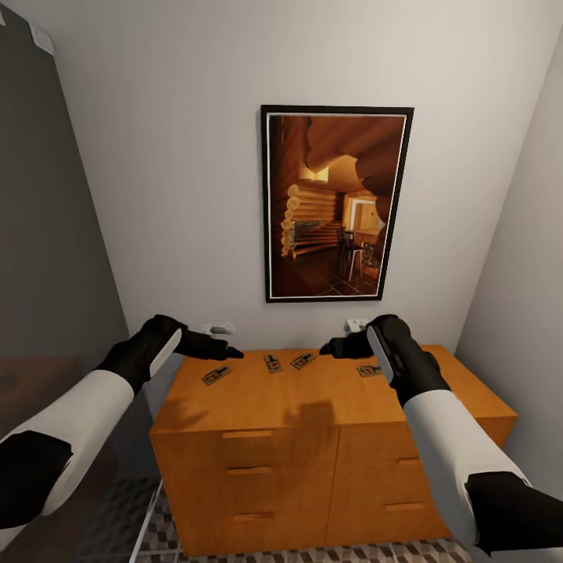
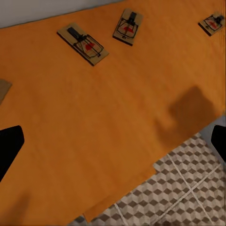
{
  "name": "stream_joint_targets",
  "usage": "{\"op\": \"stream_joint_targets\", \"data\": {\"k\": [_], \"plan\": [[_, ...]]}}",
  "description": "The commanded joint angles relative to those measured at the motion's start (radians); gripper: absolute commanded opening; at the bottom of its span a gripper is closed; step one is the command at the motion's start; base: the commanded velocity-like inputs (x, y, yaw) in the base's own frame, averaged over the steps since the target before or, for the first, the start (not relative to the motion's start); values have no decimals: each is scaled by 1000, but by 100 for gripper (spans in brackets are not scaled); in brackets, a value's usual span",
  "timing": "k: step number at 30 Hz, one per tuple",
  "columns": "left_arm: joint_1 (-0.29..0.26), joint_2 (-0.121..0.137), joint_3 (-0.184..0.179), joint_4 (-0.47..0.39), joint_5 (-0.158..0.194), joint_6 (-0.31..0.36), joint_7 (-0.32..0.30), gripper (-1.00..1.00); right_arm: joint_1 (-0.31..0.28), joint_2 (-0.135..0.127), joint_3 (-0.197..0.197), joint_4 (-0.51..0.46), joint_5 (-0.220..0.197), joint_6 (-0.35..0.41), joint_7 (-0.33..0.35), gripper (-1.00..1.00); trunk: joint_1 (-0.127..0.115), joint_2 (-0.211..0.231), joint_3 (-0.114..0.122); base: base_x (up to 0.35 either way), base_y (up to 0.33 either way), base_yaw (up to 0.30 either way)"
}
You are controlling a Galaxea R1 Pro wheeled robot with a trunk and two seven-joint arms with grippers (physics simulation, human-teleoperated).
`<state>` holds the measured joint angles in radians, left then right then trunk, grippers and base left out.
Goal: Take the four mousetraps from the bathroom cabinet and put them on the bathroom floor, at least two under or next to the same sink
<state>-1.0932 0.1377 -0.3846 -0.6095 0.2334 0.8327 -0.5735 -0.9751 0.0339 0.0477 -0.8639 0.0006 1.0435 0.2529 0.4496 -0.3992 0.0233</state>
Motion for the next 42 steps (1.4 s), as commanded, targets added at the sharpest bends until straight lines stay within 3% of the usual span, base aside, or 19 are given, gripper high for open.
{"op": "stream_joint_targets", "data": {"k": [1, 7, 9, 20, 42], "plan": [[-1, 3, -6, -1, 3, 3, -11, 100, 0, -3, 7, -5, 0, 4, 3, 100, 0, -1, -1, 0, 0, 0], [-1, 9, -8, 2, -53, -16, -95, 100, 1, -11, 28, -20, 0, 4, 11, 100, 0, -1, -1, 0, 0, 0], [-1, 10, -8, 4, -94, -36, -129, 100, 1, -12, 31, -23, 0, 4, 13, 100, 0, -1, -1, 0, 0, 0], [-1, 14, -7, 8, -217, -81, -218, 100, 1, -14, 35, -27, -1, 4, 14, 100, 0, -1, -1, 0, 0, 0], [-1, 17, -4, 8, -371, -82, -239, 100, 1, -24, 31, -27, 1, 4, 15, 100, 0, -1, -1, 0, 0, 0]]}}
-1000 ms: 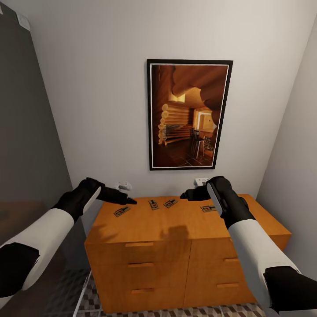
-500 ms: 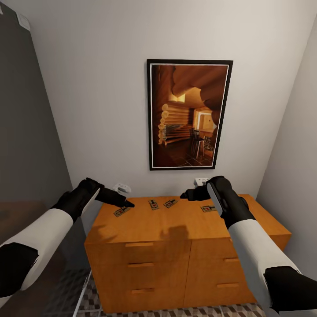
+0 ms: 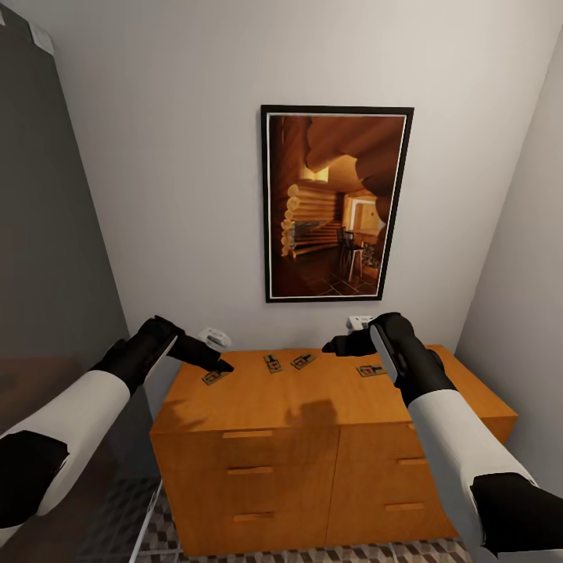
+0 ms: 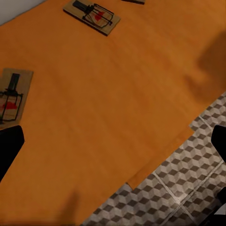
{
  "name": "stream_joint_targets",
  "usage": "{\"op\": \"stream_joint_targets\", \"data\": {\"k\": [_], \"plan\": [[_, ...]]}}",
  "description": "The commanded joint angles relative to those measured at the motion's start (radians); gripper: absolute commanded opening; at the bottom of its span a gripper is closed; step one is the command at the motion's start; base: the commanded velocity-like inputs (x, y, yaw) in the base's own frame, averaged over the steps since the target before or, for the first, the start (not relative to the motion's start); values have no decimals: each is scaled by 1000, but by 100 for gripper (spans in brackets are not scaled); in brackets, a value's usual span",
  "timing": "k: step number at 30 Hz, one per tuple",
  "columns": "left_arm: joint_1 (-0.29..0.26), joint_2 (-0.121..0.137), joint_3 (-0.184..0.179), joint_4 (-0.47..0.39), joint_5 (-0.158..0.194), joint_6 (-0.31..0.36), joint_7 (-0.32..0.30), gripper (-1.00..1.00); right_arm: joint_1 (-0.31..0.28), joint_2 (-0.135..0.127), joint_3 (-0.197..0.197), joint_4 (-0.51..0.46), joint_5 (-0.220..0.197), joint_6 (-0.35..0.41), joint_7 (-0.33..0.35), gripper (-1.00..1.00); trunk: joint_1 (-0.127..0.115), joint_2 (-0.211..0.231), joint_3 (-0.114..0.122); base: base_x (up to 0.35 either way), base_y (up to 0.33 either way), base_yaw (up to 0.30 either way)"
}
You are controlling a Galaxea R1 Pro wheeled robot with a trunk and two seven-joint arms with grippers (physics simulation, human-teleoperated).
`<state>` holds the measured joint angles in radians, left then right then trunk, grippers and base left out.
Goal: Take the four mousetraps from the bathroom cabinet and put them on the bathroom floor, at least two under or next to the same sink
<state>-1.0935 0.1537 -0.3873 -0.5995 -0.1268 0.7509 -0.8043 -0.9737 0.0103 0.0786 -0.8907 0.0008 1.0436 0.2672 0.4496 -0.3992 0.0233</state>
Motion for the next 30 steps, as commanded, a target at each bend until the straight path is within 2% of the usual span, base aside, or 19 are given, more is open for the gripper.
{"op": "stream_joint_targets", "data": {"k": [1, 4, 10, 18, 30], "plan": [[0, 1, -1, -2, -11, 0, -8, 100, 0, 0, 1, -1, 0, 4, 1, 100, 0, -1, -1, 0, 0, 0], [0, 0, -1, -2, -29, 1, -9, 100, 0, 0, 2, -1, 1, 4, 1, 100, 0, -1, -1, 0, 0, 0], [0, 0, 3, -2, -39, 9, -11, 100, 0, 0, 3, -1, 1, 4, 1, 100, 0, -1, -1, 0, 0, 0], [0, 2, 4, -4, -41, 36, -10, 100, 0, 0, 4, -1, 1, 4, 0, 100, 0, -1, -1, 0, 0, 0], [5, 4, 5, -1, -42, 37, -2, 100, 2, 0, 5, 1, 2, 4, 0, 100, 0, -1, -1, 0, 0, 0]]}}
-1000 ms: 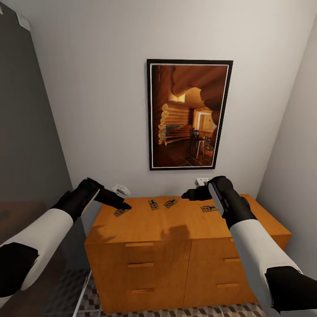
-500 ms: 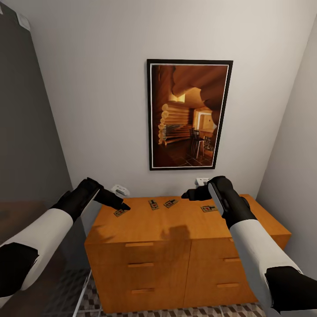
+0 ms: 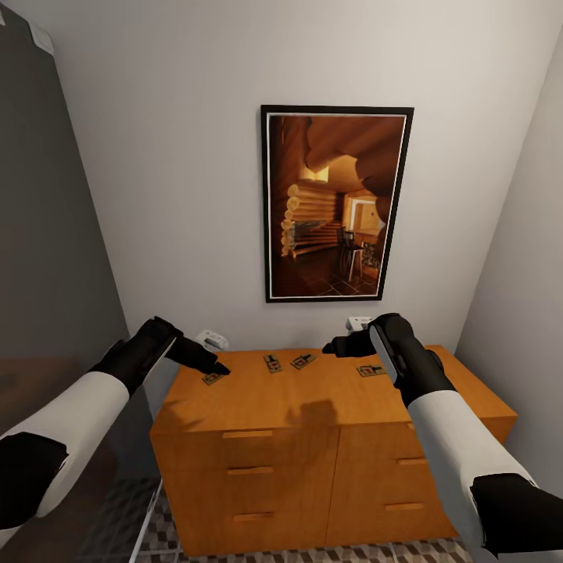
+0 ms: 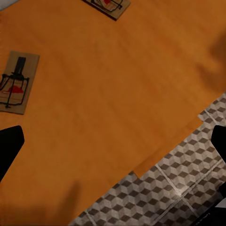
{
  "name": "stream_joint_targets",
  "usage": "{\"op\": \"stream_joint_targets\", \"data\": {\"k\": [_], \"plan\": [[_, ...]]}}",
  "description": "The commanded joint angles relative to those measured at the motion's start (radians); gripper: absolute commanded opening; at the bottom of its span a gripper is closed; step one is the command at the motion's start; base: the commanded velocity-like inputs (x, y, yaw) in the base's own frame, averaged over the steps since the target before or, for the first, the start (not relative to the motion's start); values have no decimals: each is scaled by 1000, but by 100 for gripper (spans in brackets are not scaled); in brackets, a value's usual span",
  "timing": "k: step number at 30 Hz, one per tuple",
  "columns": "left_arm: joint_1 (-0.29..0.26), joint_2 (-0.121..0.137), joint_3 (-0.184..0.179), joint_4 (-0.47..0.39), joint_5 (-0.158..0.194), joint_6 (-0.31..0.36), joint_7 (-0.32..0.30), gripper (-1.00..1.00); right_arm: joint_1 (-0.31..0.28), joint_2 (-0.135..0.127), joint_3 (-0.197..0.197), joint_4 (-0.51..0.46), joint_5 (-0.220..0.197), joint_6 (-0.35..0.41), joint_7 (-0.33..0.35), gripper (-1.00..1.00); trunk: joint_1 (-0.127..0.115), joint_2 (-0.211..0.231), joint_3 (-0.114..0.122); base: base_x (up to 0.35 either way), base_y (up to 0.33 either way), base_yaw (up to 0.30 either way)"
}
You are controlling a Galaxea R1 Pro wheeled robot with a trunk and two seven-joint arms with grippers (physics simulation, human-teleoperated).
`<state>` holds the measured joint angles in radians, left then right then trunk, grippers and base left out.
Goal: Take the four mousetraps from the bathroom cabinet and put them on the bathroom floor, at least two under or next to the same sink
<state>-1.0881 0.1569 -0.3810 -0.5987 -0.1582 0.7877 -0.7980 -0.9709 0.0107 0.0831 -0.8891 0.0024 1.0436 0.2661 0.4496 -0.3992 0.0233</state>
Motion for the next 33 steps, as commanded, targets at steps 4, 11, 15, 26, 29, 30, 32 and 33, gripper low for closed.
{"op": "stream_joint_targets", "data": {"k": [4, 11, 15, 26, 29, 30, 32, 33], "plan": [[2, 9, -2, 0, -11, 0, -7, 100, 0, 1, 1, 0, 1, 4, 1, 100, 0, -1, -1, 0, 0, 0], [3, 17, -2, 0, -11, -1, -6, 100, 0, 1, 1, 2, 2, 4, 1, 100, 0, -1, -1, 0, 0, 0], [3, 20, -1, 0, -12, -1, -7, 100, 0, 0, 0, 2, 2, 4, 1, 100, 0, -1, -1, 0, 0, 0], [4, 21, 0, 0, -12, -1, -4, 100, 0, 0, -2, 2, 2, 4, 1, 100, 0, -1, -1, 0, 2, 0], [4, 21, 0, 0, -13, -1, -4, 100, 0, 0, -2, 2, 2, 4, 1, 100, 0, -1, -1, 3, 60, 0], [4, 21, 0, 0, -13, -1, -3, 100, 0, 0, -2, 2, 2, 4, 1, 100, 0, -1, -1, 25, 109, 0], [4, 22, -1, 0, -13, -2, -3, 100, 0, 0, -2, 2, 2, 4, 1, 100, 0, -1, -1, 62, 144, 0], [4, 22, -1, 0, -13, -2, -3, 100, 0, 0, -2, 2, 2, 4, 1, 100, 0, -1, -1, 94, 172, 0]]}}
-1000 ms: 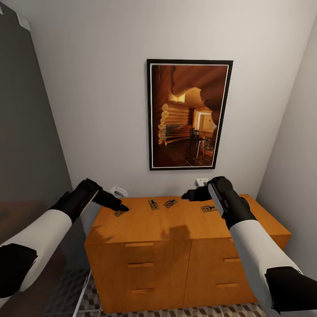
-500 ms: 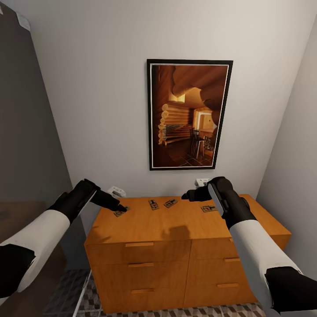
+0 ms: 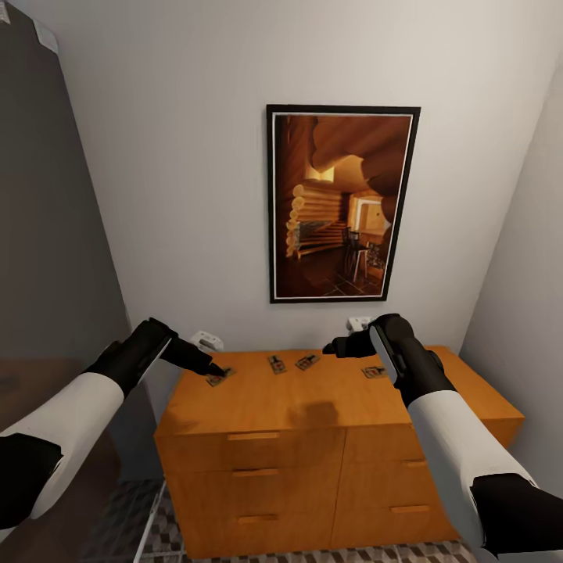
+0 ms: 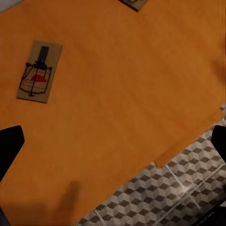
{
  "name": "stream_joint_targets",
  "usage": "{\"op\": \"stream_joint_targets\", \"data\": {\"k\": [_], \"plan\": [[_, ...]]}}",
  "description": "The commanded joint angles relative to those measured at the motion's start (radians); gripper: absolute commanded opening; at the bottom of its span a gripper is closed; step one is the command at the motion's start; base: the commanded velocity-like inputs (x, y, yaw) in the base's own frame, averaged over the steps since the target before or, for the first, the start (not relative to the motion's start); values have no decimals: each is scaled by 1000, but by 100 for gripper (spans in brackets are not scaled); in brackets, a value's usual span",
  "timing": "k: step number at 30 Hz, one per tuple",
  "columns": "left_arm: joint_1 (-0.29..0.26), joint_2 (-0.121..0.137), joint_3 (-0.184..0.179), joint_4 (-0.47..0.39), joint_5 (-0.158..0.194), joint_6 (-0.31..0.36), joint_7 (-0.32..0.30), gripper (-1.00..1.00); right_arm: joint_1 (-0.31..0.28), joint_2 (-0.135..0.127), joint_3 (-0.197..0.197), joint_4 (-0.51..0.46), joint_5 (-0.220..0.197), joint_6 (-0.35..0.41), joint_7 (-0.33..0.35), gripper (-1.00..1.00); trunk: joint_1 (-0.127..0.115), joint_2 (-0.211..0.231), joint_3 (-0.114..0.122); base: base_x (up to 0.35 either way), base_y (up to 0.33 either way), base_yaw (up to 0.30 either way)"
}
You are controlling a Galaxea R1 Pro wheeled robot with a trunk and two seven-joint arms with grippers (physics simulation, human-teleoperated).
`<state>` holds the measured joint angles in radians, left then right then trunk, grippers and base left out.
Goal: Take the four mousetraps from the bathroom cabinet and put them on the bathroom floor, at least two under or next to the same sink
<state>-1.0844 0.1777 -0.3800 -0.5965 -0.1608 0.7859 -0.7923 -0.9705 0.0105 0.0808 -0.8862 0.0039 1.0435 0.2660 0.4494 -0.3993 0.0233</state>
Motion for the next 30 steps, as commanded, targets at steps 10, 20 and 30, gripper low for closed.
{"op": "stream_joint_targets", "data": {"k": [10, 20, 30], "plan": [[0, 1, -5, 0, -12, -3, -7, 100, 2, 0, 1, 0, 0, 4, 1, 100, 1, -1, -1, 106, 141, 0], [0, -1, -7, 0, -13, -2, 19, 100, 3, 0, 0, 0, -1, 4, 1, 100, 1, -1, -1, 22, 3, 0], [0, -1, -8, 0, -11, -2, 20, 100, 3, 0, 0, 0, -1, 4, 1, 100, 1, -1, -1, 251, 0, 0]]}}
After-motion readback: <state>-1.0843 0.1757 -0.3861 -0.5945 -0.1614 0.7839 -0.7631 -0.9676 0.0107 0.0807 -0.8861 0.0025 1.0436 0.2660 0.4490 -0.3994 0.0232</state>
